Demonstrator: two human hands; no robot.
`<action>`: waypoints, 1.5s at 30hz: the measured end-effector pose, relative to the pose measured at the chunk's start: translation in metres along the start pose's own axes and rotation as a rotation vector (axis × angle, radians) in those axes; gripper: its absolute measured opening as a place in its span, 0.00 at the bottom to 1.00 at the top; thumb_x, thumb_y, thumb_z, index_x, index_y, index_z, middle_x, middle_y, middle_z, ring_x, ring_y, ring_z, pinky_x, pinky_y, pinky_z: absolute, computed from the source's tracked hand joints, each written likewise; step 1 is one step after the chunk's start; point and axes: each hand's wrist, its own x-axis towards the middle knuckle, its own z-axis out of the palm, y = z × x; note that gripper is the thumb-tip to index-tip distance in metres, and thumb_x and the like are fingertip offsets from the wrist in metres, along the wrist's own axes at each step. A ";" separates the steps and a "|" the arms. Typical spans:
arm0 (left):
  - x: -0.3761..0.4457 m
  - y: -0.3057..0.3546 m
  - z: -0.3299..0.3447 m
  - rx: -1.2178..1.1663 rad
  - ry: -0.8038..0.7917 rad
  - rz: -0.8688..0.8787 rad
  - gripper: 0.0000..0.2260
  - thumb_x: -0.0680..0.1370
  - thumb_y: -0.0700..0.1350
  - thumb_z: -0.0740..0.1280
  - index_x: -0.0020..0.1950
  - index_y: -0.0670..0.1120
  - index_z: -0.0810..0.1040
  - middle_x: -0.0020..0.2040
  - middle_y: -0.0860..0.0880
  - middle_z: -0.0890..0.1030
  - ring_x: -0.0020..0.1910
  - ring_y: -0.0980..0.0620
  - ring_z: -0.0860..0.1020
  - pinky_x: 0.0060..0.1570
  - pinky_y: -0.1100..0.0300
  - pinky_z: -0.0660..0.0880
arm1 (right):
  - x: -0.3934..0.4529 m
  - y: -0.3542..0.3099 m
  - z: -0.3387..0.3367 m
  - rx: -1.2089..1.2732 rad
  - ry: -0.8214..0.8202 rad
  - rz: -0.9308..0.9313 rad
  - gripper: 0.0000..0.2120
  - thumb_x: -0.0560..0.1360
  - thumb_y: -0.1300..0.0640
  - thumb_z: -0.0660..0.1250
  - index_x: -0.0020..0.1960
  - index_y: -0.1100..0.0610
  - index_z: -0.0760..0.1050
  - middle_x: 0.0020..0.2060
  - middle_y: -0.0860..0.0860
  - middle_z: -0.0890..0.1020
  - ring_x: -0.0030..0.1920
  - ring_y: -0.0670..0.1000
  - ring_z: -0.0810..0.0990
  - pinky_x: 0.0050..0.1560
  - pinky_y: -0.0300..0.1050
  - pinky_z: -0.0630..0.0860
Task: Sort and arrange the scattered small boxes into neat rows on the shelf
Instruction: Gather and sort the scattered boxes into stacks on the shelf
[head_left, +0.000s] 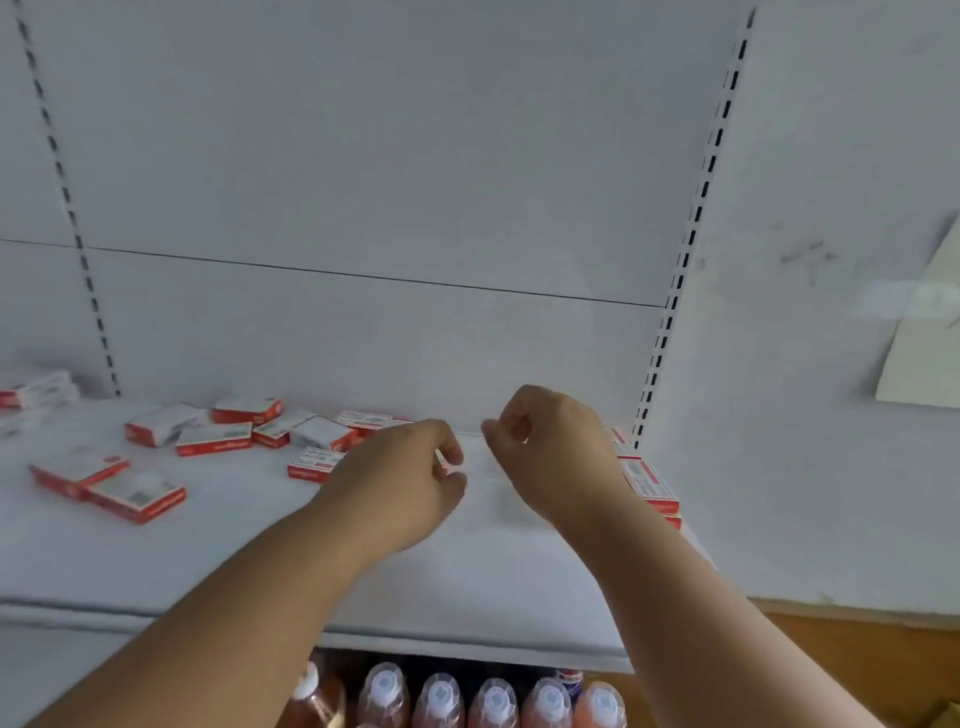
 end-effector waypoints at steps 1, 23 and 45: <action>-0.006 -0.014 -0.010 0.023 0.038 -0.018 0.04 0.78 0.52 0.65 0.52 0.58 0.75 0.41 0.58 0.78 0.40 0.58 0.77 0.39 0.60 0.74 | 0.001 -0.014 0.009 0.012 -0.020 -0.021 0.09 0.76 0.48 0.66 0.44 0.53 0.77 0.40 0.46 0.80 0.41 0.48 0.77 0.39 0.42 0.73; -0.038 -0.316 -0.155 0.194 -0.056 0.044 0.20 0.77 0.48 0.66 0.69 0.57 0.70 0.67 0.56 0.72 0.66 0.51 0.67 0.65 0.55 0.68 | 0.030 -0.253 0.211 -0.090 -0.318 -0.052 0.09 0.76 0.50 0.66 0.55 0.49 0.78 0.53 0.48 0.78 0.54 0.50 0.77 0.55 0.44 0.73; -0.016 -0.342 -0.154 -0.845 0.337 -0.450 0.15 0.85 0.49 0.54 0.52 0.42 0.76 0.37 0.41 0.83 0.29 0.48 0.80 0.32 0.57 0.76 | 0.102 -0.240 0.256 0.368 -0.320 0.141 0.18 0.70 0.41 0.70 0.59 0.42 0.74 0.51 0.49 0.80 0.45 0.52 0.79 0.48 0.48 0.77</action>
